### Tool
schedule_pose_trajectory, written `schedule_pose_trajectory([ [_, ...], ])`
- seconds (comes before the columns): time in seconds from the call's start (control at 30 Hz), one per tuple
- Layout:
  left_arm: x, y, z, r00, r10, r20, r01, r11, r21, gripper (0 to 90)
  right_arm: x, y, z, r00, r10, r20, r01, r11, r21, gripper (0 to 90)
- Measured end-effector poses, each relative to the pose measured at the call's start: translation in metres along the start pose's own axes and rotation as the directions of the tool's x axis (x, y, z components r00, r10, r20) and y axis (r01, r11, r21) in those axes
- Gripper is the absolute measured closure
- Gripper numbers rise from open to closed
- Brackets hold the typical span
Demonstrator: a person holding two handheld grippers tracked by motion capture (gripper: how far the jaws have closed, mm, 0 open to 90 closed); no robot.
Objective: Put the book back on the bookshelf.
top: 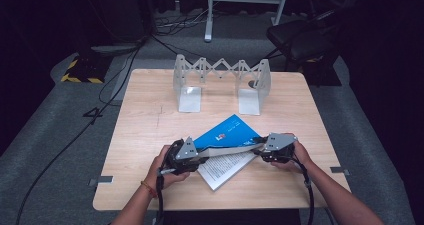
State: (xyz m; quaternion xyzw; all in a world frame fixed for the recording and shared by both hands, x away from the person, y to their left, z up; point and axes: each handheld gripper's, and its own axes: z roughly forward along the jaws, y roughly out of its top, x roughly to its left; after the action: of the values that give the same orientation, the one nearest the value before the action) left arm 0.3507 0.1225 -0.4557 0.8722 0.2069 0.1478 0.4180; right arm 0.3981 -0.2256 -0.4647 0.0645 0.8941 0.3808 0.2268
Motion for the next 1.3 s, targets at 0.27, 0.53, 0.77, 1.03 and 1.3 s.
schedule_pose_trajectory([
  [0.27, -0.018, 0.008, -0.002, 0.9970, -0.040, -0.066, 0.040, 0.9992, 0.004, 52.7, -0.003, 0.018, 0.002, 0.9970, -0.073, -0.025, 0.074, 0.997, 0.034, 66.2],
  [0.53, -0.040, 0.034, 0.015, 0.9951, 0.002, -0.099, 0.001, 0.9998, 0.021, 53.6, -0.009, 0.026, 0.002, 0.9939, -0.099, -0.050, 0.101, 0.994, 0.047, 66.2],
  [0.77, -0.035, 0.033, 0.020, 0.9942, 0.045, -0.098, -0.043, 0.9989, 0.016, 69.2, -0.013, 0.021, 0.005, 0.9972, -0.009, -0.075, 0.009, 1.000, 0.012, 58.0],
  [1.03, -0.026, 0.022, 0.013, 0.9976, 0.024, -0.065, -0.025, 0.9996, -0.011, 71.2, -0.028, -0.005, 0.009, 0.9758, 0.201, -0.087, -0.207, 0.976, -0.067, 39.0],
  [1.3, -0.016, 0.010, 0.005, 0.9992, 0.031, -0.026, -0.031, 0.9995, 0.005, 71.3, -0.035, -0.018, 0.013, 0.9594, 0.255, -0.120, -0.269, 0.956, -0.115, 41.6],
])
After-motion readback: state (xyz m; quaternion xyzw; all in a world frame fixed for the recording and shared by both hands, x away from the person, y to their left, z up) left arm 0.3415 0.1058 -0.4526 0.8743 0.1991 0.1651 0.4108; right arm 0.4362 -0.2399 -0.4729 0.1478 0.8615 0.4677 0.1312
